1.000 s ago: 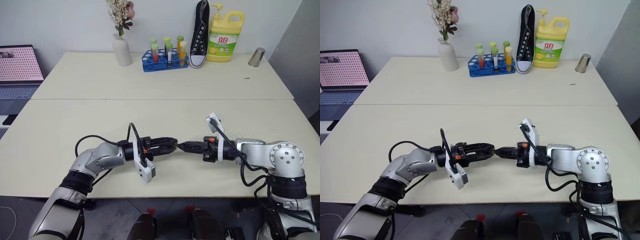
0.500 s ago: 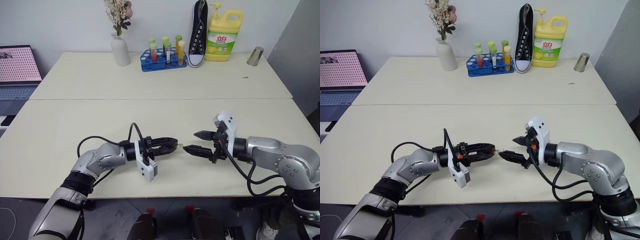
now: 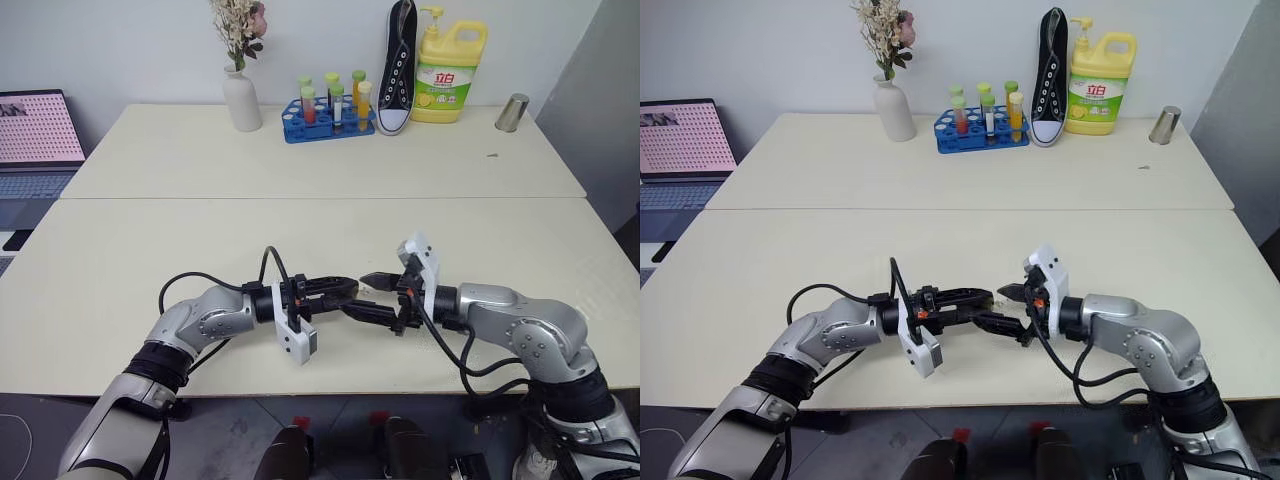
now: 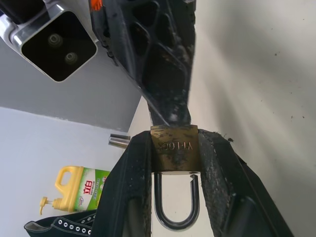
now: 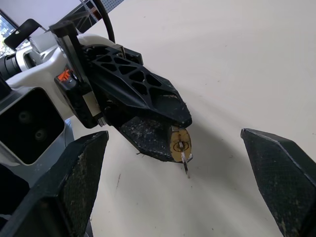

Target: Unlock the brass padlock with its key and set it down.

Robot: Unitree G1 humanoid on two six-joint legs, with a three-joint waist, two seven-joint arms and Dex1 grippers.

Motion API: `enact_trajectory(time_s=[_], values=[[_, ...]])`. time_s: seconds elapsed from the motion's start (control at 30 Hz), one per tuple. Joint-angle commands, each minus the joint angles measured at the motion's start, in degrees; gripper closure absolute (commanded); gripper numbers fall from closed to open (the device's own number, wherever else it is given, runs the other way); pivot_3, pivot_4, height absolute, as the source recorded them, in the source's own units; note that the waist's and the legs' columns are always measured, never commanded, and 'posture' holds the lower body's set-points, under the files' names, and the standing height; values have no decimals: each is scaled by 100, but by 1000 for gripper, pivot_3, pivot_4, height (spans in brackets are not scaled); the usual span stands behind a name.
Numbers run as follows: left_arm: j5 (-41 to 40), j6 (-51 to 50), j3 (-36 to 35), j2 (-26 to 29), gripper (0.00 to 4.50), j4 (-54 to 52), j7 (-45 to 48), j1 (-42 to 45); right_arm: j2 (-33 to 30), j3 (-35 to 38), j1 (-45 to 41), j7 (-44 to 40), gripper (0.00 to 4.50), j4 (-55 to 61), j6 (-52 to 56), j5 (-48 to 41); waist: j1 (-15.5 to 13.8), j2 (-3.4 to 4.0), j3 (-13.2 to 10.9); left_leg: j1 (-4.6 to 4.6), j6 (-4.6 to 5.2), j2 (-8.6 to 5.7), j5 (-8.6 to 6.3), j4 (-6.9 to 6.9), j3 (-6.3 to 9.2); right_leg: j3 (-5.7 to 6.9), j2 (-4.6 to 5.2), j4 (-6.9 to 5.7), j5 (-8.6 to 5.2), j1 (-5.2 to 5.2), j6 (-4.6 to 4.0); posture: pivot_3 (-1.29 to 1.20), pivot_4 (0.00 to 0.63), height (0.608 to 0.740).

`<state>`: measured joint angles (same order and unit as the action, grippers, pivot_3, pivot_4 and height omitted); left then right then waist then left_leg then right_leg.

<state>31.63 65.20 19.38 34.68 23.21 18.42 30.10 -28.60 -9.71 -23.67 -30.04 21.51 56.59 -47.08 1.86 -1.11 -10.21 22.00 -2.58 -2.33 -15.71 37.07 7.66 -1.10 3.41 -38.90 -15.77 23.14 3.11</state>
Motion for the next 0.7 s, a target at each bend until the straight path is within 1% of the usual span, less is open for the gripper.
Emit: enact_trajectory(time_s=[0.03,0.1,0.13,0.17,0.2,0.3,0.5,0.53,0.7], values=[[-189,-13,-28,35,3535,-166,2,63,77,83,-105,-162,0,52,-127,70,0,0,0,0,0,0,0,0,-1,-1,0,0,0,0,0,0,150,740],[-189,-26,-28,34,3535,-181,8,53,119,98,-128,-207,0,11,-136,120,1,0,0,0,0,0,0,0,0,-1,0,0,0,0,0,0,150,740],[-196,-31,-26,33,3535,-188,13,46,154,122,-143,-209,361,-21,-128,125,1,0,0,0,0,0,0,0,0,0,0,0,0,0,0,0,150,740],[-202,-35,-25,31,3535,-192,18,42,180,142,-152,-210,576,-42,-120,130,2,0,0,0,0,0,0,0,0,0,0,0,0,0,0,0,150,740],[-209,-38,-24,33,3535,-213,26,29,196,158,-150,-215,882,-43,-114,132,2,0,0,0,0,0,0,0,0,-1,0,0,0,0,0,0,150,740],[-241,-60,-23,40,3535,-248,58,2,303,266,-155,-187,2035,-70,-53,53,1,0,0,0,-1,0,0,0,0,0,0,-1,0,0,0,0,150,740],[-313,-94,-21,48,3535,-288,121,-25,302,235,-147,-260,4300,-41,-53,137,2,0,0,0,-1,0,0,0,0,-1,0,-2,0,1,0,0,150,740],[-327,-98,-21,51,3535,-299,131,-33,304,236,-142,-264,4361,-31,-51,141,2,0,0,0,-1,0,0,0,0,-1,0,-2,0,1,0,0,150,740],[-405,-114,-20,51,3535,-291,180,-57,301,213,-125,-353,4360,0,-66,189,2,0,0,0,0,0,0,0,0,-1,0,-2,0,1,0,0,150,740]])
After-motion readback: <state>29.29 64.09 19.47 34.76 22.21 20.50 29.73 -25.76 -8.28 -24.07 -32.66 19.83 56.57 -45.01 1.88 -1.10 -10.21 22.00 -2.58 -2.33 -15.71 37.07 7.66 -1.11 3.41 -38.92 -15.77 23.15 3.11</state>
